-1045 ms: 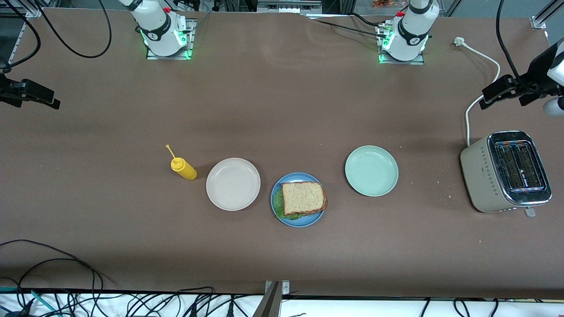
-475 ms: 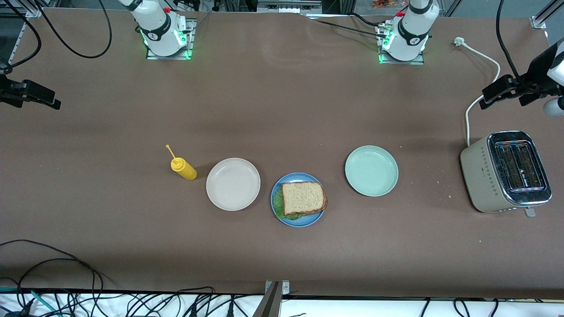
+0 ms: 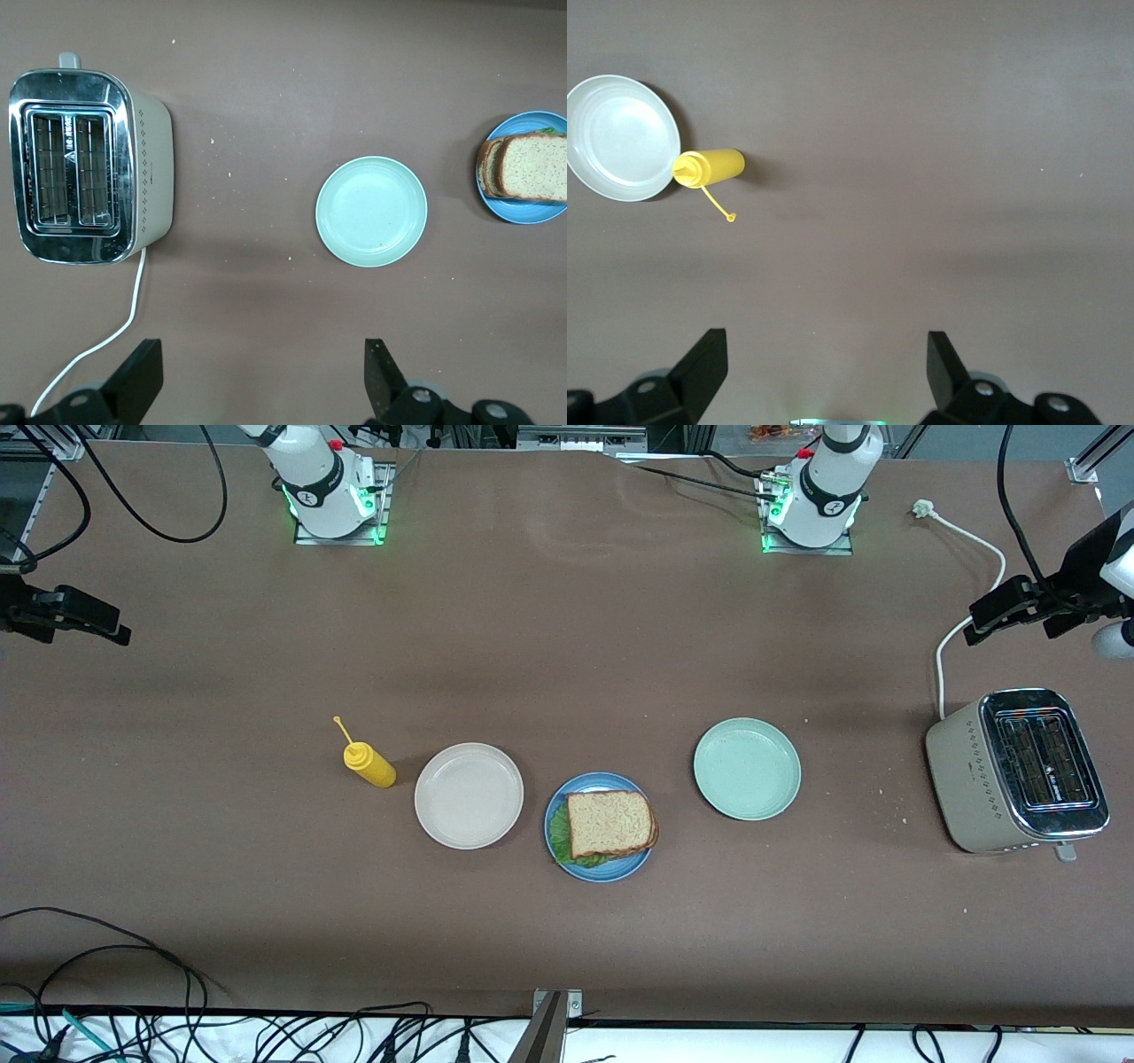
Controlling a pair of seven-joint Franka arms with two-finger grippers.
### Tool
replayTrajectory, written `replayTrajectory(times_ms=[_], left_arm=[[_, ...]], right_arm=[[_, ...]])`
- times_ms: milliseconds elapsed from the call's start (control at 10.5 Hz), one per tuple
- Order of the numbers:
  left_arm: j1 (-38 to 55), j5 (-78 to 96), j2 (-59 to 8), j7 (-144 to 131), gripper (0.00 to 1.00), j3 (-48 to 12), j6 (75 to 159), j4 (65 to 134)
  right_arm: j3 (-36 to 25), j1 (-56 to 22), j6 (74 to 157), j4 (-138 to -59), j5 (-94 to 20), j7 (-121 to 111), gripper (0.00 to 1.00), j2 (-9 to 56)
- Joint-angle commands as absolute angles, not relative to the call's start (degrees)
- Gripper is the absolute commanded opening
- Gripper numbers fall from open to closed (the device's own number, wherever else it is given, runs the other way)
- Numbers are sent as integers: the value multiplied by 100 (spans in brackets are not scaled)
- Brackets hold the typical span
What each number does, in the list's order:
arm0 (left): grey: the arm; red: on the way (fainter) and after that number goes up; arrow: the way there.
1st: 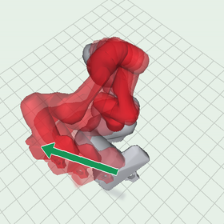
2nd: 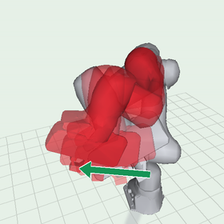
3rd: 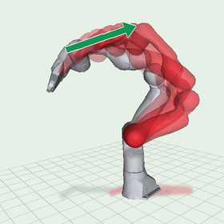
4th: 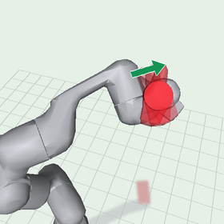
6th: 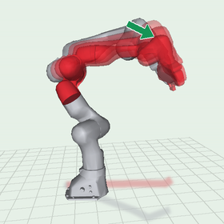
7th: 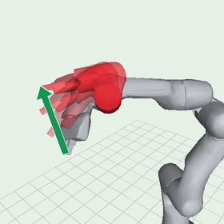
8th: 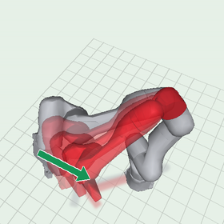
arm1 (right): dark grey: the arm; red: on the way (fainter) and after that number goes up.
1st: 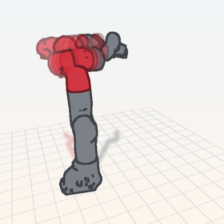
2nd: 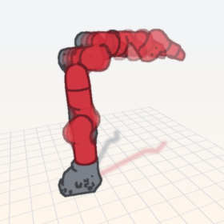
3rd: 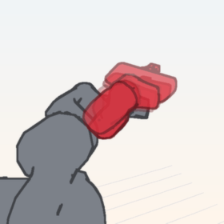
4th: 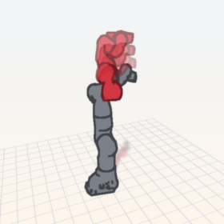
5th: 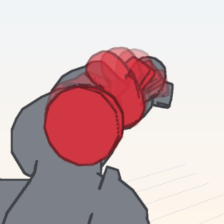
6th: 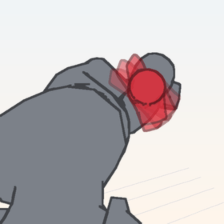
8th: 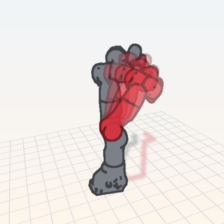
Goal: Make sandwich in blue plate with both arms
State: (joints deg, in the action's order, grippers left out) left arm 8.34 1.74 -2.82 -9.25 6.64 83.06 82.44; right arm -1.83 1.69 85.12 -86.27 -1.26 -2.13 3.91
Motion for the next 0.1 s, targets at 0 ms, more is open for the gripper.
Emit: replayTrajectory(times_ms=[0], left_arm=[[879,0,-272,-967,100,659,8279,8226]], right_arm=[[-167,158,8490,-8543,-123,-193,100,404]])
